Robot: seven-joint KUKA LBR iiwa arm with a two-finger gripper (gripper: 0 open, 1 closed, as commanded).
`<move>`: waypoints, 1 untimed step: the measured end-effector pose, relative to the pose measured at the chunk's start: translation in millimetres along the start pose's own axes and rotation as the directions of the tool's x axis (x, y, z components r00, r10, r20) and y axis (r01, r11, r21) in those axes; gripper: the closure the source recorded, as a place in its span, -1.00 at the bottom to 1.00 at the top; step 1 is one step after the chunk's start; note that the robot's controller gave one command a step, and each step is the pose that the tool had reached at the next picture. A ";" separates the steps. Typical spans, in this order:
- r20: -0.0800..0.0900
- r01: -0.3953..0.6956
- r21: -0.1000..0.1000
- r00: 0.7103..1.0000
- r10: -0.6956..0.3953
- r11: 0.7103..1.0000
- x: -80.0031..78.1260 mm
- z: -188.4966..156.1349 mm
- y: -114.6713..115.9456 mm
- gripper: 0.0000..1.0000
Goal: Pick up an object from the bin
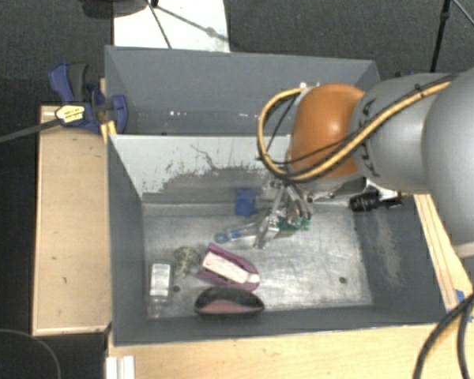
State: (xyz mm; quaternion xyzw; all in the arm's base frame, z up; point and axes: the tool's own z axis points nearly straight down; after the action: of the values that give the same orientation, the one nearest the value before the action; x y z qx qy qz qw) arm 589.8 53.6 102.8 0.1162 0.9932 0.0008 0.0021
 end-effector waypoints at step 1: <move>0.005 -0.361 0.002 0.933 0.361 0.933 31.6 27.1 38.3 -1.00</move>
Offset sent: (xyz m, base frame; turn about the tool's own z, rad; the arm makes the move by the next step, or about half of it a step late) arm -0.0252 0.0474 -0.0328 0.3672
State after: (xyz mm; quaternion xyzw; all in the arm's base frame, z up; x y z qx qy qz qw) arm 568.1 98.2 75.7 0.2964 0.9550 -0.0005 0.0040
